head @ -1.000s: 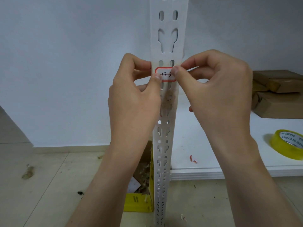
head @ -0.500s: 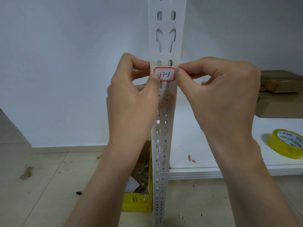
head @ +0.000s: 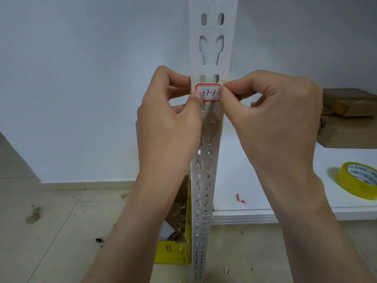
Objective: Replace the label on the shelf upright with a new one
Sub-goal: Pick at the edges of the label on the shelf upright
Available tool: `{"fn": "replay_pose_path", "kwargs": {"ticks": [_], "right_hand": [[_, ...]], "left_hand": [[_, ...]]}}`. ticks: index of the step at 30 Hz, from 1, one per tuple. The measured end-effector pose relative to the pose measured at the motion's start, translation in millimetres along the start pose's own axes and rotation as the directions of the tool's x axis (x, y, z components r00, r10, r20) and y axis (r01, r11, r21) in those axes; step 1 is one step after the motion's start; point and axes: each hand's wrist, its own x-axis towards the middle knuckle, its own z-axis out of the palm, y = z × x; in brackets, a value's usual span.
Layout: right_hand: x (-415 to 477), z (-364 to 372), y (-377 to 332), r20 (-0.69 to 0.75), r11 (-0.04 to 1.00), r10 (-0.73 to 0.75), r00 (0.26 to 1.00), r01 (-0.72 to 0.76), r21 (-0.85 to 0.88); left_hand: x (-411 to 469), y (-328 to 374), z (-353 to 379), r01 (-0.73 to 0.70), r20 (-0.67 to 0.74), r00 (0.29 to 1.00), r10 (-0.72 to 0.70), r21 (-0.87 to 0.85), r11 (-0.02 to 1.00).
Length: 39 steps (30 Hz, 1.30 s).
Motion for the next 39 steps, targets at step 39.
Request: {"fn": "replay_pose_path", "kwargs": {"ticks": [39], "right_hand": [[6, -2, -13, 0.018, 0.992, 0.075, 0.997, -0.072, -0.107]], "left_hand": [[1, 0, -1, 0.004, 0.009, 1.000, -0.003, -0.029, 1.000]]}}
